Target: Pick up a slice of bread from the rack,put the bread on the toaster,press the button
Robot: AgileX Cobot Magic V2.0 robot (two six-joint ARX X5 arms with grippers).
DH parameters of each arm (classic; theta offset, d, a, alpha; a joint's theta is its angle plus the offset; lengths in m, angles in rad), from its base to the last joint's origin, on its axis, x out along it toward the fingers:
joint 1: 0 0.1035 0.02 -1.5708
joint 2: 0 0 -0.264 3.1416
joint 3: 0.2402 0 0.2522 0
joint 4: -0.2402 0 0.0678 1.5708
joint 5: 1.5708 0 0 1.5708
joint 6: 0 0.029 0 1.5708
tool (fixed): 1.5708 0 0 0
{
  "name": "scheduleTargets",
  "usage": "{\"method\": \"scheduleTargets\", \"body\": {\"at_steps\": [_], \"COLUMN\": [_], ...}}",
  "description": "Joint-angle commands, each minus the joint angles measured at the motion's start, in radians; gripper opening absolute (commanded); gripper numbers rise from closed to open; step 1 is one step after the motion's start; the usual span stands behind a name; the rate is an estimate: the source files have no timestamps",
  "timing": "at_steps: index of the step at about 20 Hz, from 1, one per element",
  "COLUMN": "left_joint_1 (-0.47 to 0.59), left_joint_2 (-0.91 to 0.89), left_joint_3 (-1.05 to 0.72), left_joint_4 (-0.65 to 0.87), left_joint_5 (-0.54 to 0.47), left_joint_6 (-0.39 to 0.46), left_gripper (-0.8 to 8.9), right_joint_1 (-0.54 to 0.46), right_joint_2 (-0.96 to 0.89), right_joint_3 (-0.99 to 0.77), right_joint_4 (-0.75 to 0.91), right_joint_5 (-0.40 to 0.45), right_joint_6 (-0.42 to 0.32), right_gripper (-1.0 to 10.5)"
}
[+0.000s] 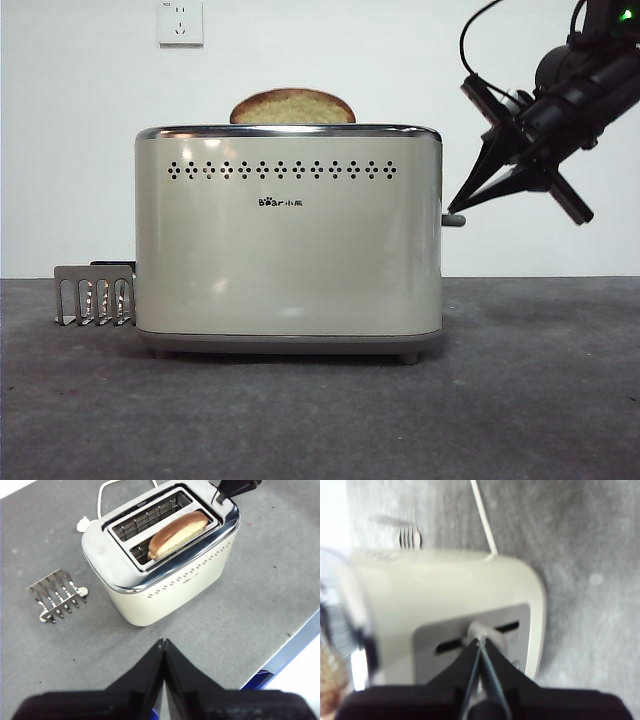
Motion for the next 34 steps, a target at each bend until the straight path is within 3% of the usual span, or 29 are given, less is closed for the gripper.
{"method": "scheduleTargets", "body": {"at_steps": [1,5,9,16,19,25,26,30,32,34], "left_joint_1": [0.002,0.002,0.002,0.002,0.002,0.002,0.002,0.002,0.003,0.012], "left_joint_2": [-0.001,-0.001,0.000,0.010,0.029,0.105,0.122,0.164,0.164,0.157], "left_joint_3": [-0.006,-0.006,-0.006,-0.006,-0.006,-0.006,-0.006,-0.006,-0.006,-0.006], "left_joint_4": [0.004,0.004,0.004,0.004,0.004,0.004,0.004,0.004,0.004,0.004], "left_joint_5": [-0.002,-0.002,-0.002,-0.002,-0.002,-0.002,-0.002,-0.002,-0.003,-0.002], "left_joint_6": [-0.010,-0.010,-0.010,-0.010,-0.010,-0.010,-0.010,-0.010,-0.010,-0.010], "left_gripper": [-0.05,-0.04,-0.04,-0.04,-0.04,-0.04,-0.04,-0.04,-0.04,-0.04], "right_joint_1": [0.002,0.002,0.002,0.000,0.000,0.000,0.002,0.006,0.006,0.006], "right_joint_2": [-0.013,-0.101,-0.266,-0.644,-0.752,-0.815,-0.815,-0.815,-0.816,-0.815], "right_joint_3": [0.039,0.084,0.095,0.095,0.096,0.096,0.096,0.096,0.096,0.096], "right_joint_4": [-0.068,-0.151,-0.206,-0.288,-0.301,-0.498,-0.535,-0.554,-0.554,-0.554], "right_joint_5": [0.005,0.037,0.138,0.503,0.603,0.587,0.551,0.254,0.198,0.206], "right_joint_6": [-0.095,-0.148,-0.162,-0.275,-0.296,-0.464,-0.513,-0.591,-0.615,-0.614], "right_gripper": [0.0,0.0,0.0,0.0,0.0,0.0,0.0,0.0,0.0,0.0]}}
